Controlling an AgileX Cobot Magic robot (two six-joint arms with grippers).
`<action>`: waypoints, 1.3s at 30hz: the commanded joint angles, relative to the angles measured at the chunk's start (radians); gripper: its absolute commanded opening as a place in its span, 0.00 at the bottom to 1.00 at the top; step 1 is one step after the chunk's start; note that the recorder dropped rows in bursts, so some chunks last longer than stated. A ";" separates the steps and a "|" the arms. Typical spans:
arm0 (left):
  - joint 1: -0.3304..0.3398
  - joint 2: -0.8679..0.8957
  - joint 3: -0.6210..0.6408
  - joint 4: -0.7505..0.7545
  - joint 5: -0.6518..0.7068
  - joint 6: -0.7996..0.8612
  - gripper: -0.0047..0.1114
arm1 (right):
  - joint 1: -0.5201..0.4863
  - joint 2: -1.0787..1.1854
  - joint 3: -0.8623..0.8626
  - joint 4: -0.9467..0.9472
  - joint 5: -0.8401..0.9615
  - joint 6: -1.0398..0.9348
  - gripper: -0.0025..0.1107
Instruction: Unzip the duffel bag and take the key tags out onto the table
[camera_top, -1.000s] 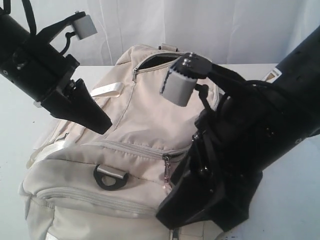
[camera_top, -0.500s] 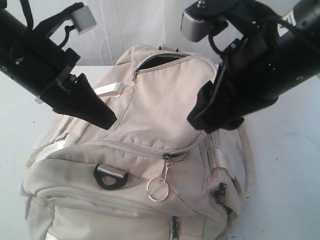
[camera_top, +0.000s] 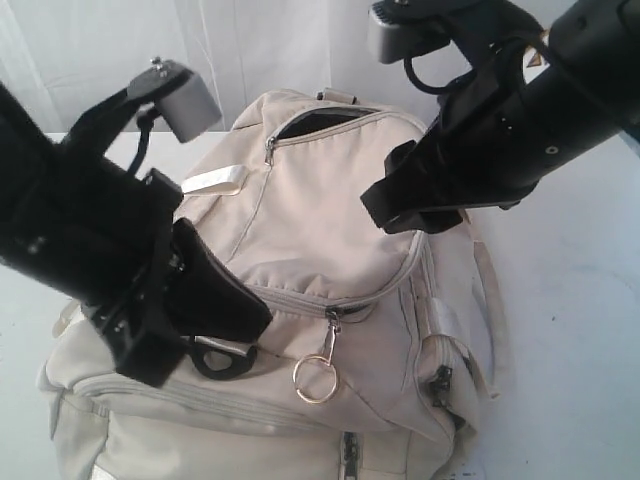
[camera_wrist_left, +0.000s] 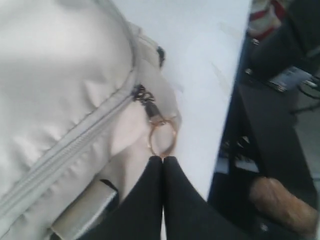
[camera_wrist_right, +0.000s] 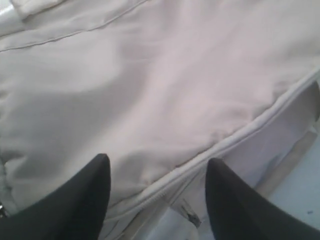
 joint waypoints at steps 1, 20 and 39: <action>-0.135 -0.076 0.111 0.067 -0.257 -0.172 0.04 | 0.000 0.003 0.005 -0.122 0.032 0.138 0.41; -0.259 -0.026 0.128 0.083 -0.348 -0.187 0.46 | 0.000 0.002 0.005 -0.141 0.081 0.158 0.39; -0.259 0.097 0.128 0.148 -0.419 -0.123 0.38 | 0.000 0.002 0.005 -0.141 0.093 0.158 0.39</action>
